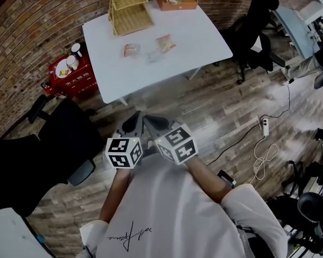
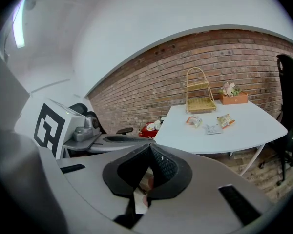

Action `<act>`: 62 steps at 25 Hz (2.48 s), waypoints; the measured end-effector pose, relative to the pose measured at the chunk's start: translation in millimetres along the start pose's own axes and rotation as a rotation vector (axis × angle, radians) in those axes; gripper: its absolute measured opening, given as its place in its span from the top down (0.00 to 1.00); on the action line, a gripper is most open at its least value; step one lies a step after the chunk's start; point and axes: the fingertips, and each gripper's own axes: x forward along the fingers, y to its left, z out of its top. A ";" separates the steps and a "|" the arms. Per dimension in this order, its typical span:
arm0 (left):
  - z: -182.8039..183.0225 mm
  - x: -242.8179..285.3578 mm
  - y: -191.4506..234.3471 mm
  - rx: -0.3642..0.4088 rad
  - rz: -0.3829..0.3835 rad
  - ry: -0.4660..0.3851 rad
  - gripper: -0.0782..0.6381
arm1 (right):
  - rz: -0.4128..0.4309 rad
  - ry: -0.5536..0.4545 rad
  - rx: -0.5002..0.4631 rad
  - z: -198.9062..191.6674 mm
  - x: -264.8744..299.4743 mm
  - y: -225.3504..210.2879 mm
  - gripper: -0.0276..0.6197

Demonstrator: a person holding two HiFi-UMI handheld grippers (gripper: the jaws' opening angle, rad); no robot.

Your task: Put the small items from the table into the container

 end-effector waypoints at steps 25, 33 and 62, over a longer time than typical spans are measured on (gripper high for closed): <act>36.0 23.5 -1.5 0.278 0.070 -0.054 0.88 | -0.032 -0.043 0.125 21.1 0.7 -44.9 0.93; 46.2 51.9 17.4 0.255 0.098 -0.040 0.88 | -0.031 -0.043 0.138 36.0 20.6 -76.6 0.93; 106.8 184.5 64.5 0.078 0.111 0.000 0.88 | 0.023 -0.013 0.074 121.0 84.8 -211.6 0.92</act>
